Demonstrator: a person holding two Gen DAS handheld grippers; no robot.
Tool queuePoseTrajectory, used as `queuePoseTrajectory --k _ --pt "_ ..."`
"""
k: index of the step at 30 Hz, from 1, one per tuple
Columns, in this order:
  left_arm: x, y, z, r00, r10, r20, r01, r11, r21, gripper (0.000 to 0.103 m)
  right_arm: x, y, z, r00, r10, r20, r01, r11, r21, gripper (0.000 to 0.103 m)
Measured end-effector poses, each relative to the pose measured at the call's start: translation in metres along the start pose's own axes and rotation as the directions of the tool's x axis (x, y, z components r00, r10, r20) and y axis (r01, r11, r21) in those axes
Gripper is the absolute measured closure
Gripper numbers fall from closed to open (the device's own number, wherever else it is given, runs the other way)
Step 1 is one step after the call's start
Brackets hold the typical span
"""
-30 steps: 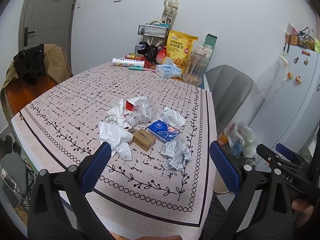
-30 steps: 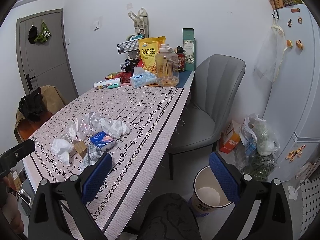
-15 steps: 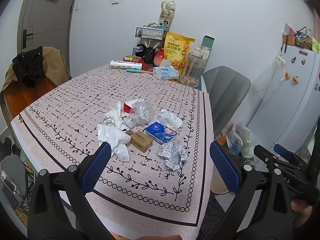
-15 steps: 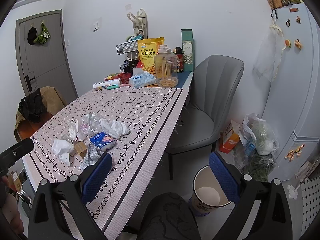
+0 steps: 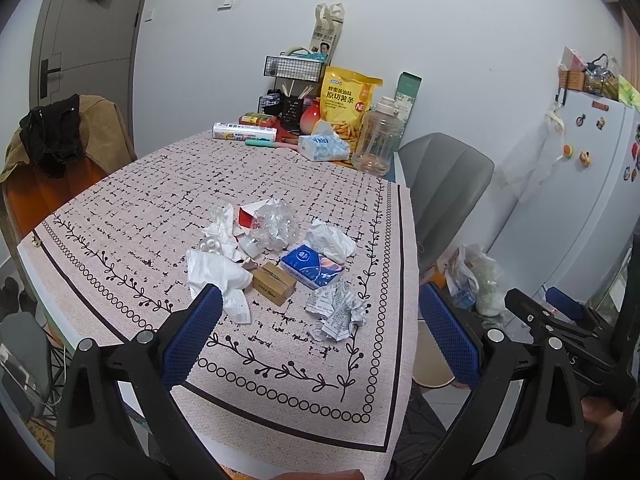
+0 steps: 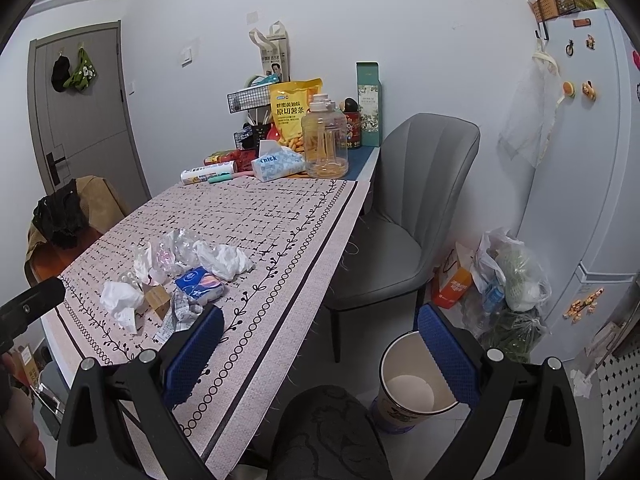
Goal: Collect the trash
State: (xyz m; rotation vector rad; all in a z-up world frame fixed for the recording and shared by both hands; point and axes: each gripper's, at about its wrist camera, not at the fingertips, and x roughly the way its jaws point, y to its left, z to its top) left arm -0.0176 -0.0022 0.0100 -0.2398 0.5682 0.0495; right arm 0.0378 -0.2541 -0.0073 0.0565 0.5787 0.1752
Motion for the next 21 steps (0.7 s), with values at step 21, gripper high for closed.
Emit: queuePoseTrajectory --k 21 --pt "0.006 0.015 0.003 1.0 0.03 -0.004 -0.03 0.999 -0.028 0.006 0.011 0.003 -0.002 1.0 0.005 -0.017 -0.005 1.0 -0.009 0.008"
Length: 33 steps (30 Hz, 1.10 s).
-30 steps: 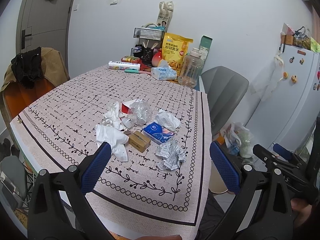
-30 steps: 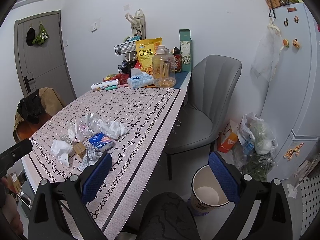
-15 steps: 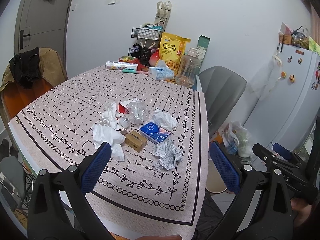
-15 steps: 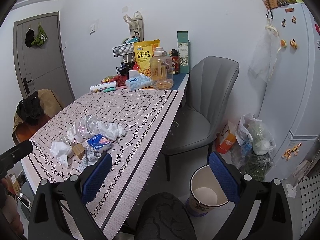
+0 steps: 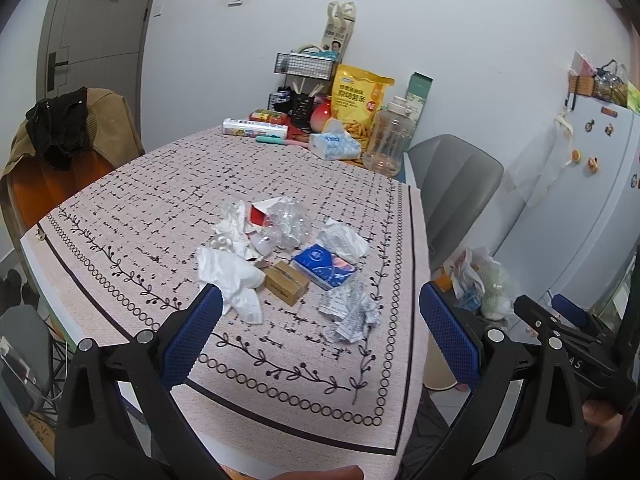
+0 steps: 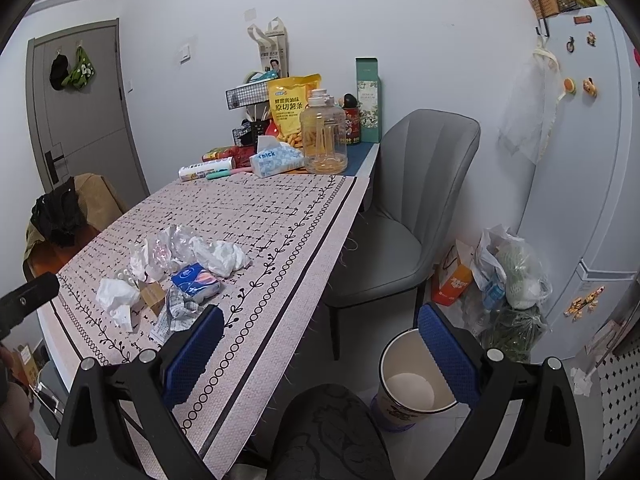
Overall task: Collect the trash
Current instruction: 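Grasp the white tissue with the left tool while the right tool grasps the crumpled paper wrapper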
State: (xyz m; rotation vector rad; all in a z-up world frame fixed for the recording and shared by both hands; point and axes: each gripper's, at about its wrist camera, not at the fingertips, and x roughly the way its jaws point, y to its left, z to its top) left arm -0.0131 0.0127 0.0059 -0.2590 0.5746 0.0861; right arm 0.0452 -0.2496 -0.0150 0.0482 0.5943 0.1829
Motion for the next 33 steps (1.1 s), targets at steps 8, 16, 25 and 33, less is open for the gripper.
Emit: queuePoseTrajectory --k 8,16,25,33 --pt "0.016 0.041 -0.001 0.998 0.061 -0.029 -0.063 0.996 -0.069 0.006 0.023 0.024 0.001 0.989 0.14 -0.056 -0.143 0.989 -0.044 0.008" --pt "0.042 0.075 -0.005 0.992 0.095 -0.079 -0.105 0.986 -0.134 0.006 0.057 0.062 -0.002 0.964 0.224 -0.146 -0.239 0.966 -0.095 0.008" --pt "0.087 0.095 -0.005 0.99 0.055 -0.129 -0.074 0.986 -0.151 0.016 0.097 0.106 -0.006 0.923 0.289 -0.254 -0.332 0.932 -0.146 0.014" --pt "0.119 0.112 -0.007 0.985 0.047 -0.164 -0.078 0.978 -0.191 0.037 0.127 0.127 -0.013 0.892 0.307 -0.332 -0.37 0.917 -0.147 0.017"
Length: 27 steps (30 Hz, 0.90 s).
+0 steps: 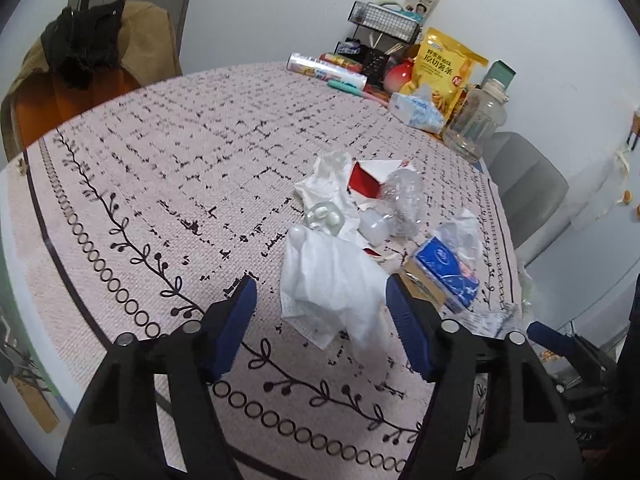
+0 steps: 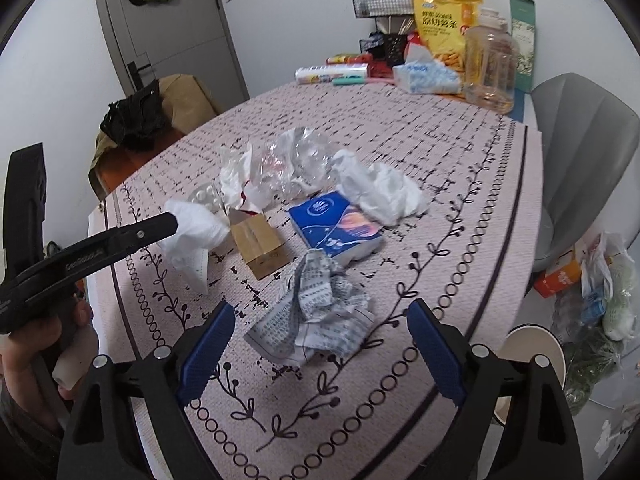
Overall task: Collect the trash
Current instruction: 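Grasp the white tissue with the left tool while the right tool grasps the crumpled paper wrapper, then carry tissue and wrapper to the trash bin and open both tools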
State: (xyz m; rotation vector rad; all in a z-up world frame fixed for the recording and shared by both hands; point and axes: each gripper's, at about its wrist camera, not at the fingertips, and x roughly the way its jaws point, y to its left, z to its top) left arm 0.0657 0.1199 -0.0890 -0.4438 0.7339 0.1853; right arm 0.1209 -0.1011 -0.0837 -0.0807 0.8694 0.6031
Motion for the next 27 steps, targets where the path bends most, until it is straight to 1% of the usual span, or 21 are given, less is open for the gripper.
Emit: queuePoseTrajectory --k 1,3,5,7,8,9,10,11,12,14,15,20,23,27 --pt "0.003 0.001 0.0 1.0 -0.005 -0.005 0.005 1.0 -0.009 0.039 0.004 0.001 0.0 1.0 -0.001 -0.006 0.001 1.0 -0.001 0.016" --pt "0.008 0.002 0.001 1.0 -0.018 -0.016 0.017 1.0 -0.019 0.048 0.011 0.002 0.002 1.0 -0.007 -0.012 0.007 1.0 -0.001 0.016" --pt "0.012 0.001 0.001 0.999 -0.033 -0.037 0.032 0.999 -0.031 0.072 0.015 0.001 0.003 1.0 -0.002 -0.017 0.003 1.0 0.018 0.016" --pt "0.01 -0.002 0.001 0.999 -0.023 -0.035 0.022 0.999 -0.028 0.079 0.017 -0.001 0.005 1.0 0.017 -0.016 -0.016 0.999 0.035 0.022" --pt "0.008 -0.002 0.001 0.999 -0.02 -0.029 0.019 0.999 -0.028 0.082 0.017 -0.001 0.005 0.999 0.027 -0.019 -0.026 0.999 0.037 0.031" --pt "0.005 -0.004 0.002 1.0 -0.017 -0.023 0.016 1.0 -0.027 0.084 0.018 -0.001 0.005 0.999 0.037 -0.028 -0.036 0.999 0.035 0.041" --pt "0.001 -0.006 0.003 1.0 -0.015 -0.013 0.015 1.0 -0.021 0.085 0.02 -0.001 0.004 0.998 0.047 -0.043 -0.046 0.999 0.029 0.046" --pt "-0.003 -0.007 0.003 1.0 -0.015 -0.005 0.015 1.0 -0.017 0.086 0.021 -0.001 0.004 0.997 0.05 -0.051 -0.049 0.998 0.026 0.056" --pt "-0.007 -0.007 0.004 1.0 -0.014 0.005 0.014 1.0 -0.015 0.086 0.021 -0.001 0.003 0.997 0.053 -0.057 -0.052 0.998 0.026 0.063" --pt "-0.017 -0.009 0.005 1.0 -0.01 0.027 0.011 1.0 -0.014 0.087 0.019 -0.001 0.003 0.995 0.078 -0.057 -0.076 0.996 0.037 0.068" --pt "-0.023 -0.009 0.006 0.999 -0.007 0.039 0.008 1.0 -0.014 0.087 0.016 -0.001 0.004 0.994 0.094 -0.054 -0.092 0.995 0.042 0.07" --pt "-0.049 -0.01 0.008 0.996 -0.003 0.088 0.004 1.0 -0.008 0.087 -0.008 0.003 0.007 0.992 0.126 0.01 -0.126 0.991 0.031 0.072" --pt "-0.063 -0.015 0.01 0.994 -0.01 0.112 0.009 1.0 0.004 0.087 -0.025 0.003 0.01 0.989 0.135 0.055 -0.136 0.99 0.029 0.072" --pt "-0.072 -0.028 0.013 0.991 -0.023 0.132 0.019 0.999 0.029 0.087 -0.046 -0.005 0.011 0.986 0.125 0.112 -0.13 0.991 0.033 0.072"
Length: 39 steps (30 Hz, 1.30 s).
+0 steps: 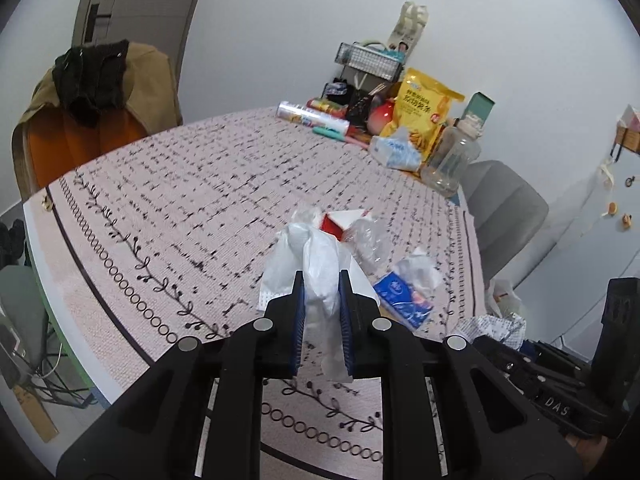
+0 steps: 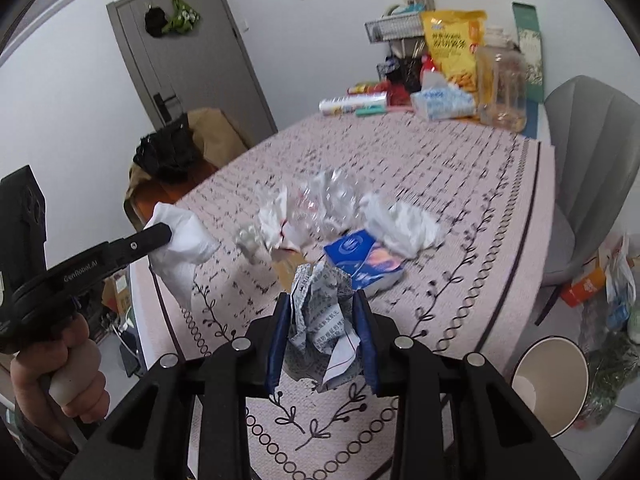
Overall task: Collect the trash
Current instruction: 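Carry tissue and wrapper to the trash bin and open both tools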
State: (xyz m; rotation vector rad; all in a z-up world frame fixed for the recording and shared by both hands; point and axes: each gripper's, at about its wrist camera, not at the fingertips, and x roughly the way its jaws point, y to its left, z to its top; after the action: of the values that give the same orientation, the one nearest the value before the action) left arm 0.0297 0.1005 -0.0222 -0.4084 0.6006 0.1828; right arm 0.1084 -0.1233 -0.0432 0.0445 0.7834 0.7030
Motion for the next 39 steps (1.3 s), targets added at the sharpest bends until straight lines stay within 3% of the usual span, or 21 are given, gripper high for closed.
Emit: queuePoseTrajectory --k 11,19,30,39 --pt "0.01 -0.072 0.009 0.995 -0.097 -0.002 0.097 0.988 0.117 0.087 -0.047 -0.054 0.0 0.99 -0.103 0.094 0.095 0.992 0.087 0.071" --pt "0.038 -0.129 0.01 0.981 -0.184 -0.059 0.192 0.962 0.195 0.087 -0.072 -0.114 -0.008 0.967 -0.223 0.124 0.198 0.962 0.188 0.071" --pt "0.103 -0.218 -0.001 0.943 -0.27 -0.197 0.318 0.906 0.279 0.087 -0.081 -0.21 -0.029 0.921 -0.377 0.094 0.322 0.875 0.362 0.071" --pt "0.159 -0.274 -0.027 0.909 -0.275 -0.315 0.372 0.874 0.312 0.087 -0.058 -0.298 -0.056 0.888 -0.46 0.003 0.405 0.784 0.471 0.069"
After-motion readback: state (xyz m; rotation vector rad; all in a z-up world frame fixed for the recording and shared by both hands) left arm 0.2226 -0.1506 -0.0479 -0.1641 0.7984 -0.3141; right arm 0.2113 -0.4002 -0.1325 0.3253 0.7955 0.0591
